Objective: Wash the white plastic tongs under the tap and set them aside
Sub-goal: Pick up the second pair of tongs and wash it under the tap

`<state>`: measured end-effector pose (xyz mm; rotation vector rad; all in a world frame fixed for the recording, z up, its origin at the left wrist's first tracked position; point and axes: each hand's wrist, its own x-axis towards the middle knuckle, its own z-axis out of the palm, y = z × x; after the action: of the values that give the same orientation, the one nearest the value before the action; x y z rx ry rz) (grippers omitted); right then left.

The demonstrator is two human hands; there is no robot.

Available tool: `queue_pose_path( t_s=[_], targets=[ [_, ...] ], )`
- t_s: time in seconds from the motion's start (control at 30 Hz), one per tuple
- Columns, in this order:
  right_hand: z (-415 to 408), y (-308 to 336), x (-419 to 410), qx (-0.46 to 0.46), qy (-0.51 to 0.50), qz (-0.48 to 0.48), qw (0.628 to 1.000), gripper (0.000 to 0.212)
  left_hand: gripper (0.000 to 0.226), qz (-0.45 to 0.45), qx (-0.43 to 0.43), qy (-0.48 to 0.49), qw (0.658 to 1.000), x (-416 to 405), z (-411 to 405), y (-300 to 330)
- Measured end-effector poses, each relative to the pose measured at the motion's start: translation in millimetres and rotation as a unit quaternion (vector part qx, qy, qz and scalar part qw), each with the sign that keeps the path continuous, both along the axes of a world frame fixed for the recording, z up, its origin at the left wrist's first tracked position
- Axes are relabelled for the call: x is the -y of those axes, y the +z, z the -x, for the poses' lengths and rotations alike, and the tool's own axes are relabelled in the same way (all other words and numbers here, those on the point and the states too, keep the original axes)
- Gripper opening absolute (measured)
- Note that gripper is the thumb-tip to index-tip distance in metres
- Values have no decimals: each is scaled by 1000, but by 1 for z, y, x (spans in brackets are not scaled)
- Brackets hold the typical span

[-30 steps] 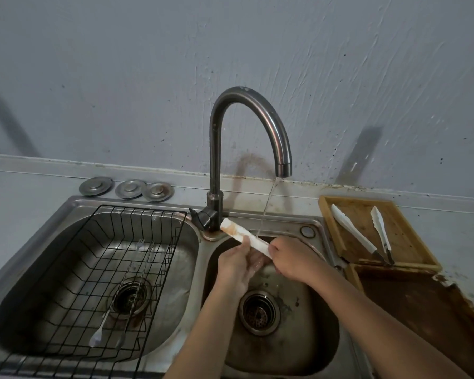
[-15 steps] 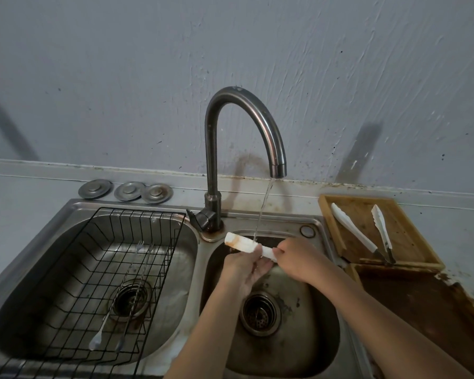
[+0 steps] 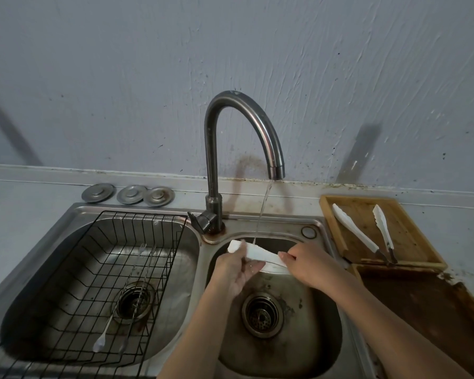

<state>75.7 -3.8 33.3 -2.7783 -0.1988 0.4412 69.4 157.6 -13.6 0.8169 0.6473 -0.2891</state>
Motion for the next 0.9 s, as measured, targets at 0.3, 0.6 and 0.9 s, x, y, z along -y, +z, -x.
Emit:
queue_pose_path(
  t_s=[0.3, 0.6, 0.9],
  targets=[
    [4, 1, 3, -13, 6, -1, 1000, 45, 47, -37, -14, -25, 999, 6, 6, -2],
    [12, 4, 22, 36, 23, -66, 997, 29, 20, -60, 55, 10, 997, -9, -2, -3],
    [9, -9, 40, -34, -207, -192, 959, 34, 19, -119, 186, 9, 975, -11, -4, 12]
  ],
)
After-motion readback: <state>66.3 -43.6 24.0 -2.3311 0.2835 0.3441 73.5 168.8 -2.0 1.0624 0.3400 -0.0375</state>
